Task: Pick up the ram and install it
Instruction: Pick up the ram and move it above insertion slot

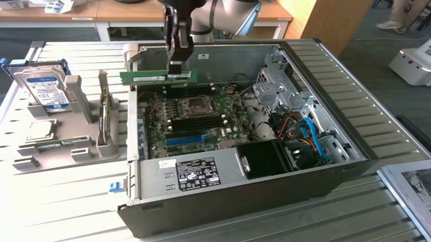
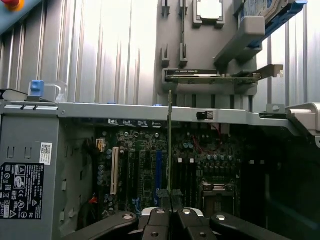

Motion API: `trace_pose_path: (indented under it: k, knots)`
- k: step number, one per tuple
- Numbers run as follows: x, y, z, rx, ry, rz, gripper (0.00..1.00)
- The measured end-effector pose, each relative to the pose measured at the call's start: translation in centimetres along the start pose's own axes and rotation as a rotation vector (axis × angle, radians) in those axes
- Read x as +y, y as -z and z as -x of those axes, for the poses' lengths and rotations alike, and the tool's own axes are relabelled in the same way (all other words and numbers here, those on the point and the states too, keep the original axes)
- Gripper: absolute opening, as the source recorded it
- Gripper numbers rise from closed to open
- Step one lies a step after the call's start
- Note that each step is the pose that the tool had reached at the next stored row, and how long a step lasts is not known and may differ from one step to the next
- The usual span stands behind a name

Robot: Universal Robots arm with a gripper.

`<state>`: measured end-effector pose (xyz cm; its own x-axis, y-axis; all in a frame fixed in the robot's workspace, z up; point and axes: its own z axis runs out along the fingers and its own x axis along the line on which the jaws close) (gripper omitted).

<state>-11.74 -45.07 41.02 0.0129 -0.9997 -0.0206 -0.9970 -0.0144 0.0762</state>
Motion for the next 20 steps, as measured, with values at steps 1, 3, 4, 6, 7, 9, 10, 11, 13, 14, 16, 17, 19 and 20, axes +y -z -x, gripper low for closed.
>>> trace_pose_path:
  k: [1, 3, 4, 6, 7, 9, 10, 11, 13, 14, 16, 17, 19, 20]
  knots:
    - [-0.21, 0.01, 0.0, 0.0000, 0.000, 0.0001, 0.11]
    - [-0.63, 0.05, 0.0, 0.0000, 0.000, 0.0004, 0.11]
    - [-0.82, 0.06, 0.0, -0.0001, 0.000, 0.0005, 0.11]
    - [-1.20, 0.09, 0.0, -0.0001, 0.000, 0.0007, 0.11]
    - [-1.39, 0.11, 0.0, 0.0000, 0.000, 0.0008, 0.11]
    - [-1.77, 0.13, 0.0, 0.0000, 0.000, 0.0010, 0.11]
    - [-1.96, 0.15, 0.0, -0.0001, 0.000, 0.0011, 0.11]
    - [-2.15, 0.16, 0.0, 0.0000, 0.000, 0.0012, 0.11]
    - [-2.53, 0.19, 0.0, 0.0000, 0.000, 0.0014, 0.11]
    - [-2.72, 0.21, 0.0, 0.0000, 0.000, 0.0015, 0.11]
    - [-3.12, 0.24, 0.0, 0.0000, 0.000, 0.0018, 0.11]
    - [-3.32, 0.25, 0.0, 0.0000, 0.000, 0.0019, 0.11]
    - [-3.70, 0.28, 0.0, 0.0000, 0.000, 0.0021, 0.11]
    - [-3.89, 0.29, -0.1, -0.0001, 0.000, 0.0021, 0.11]
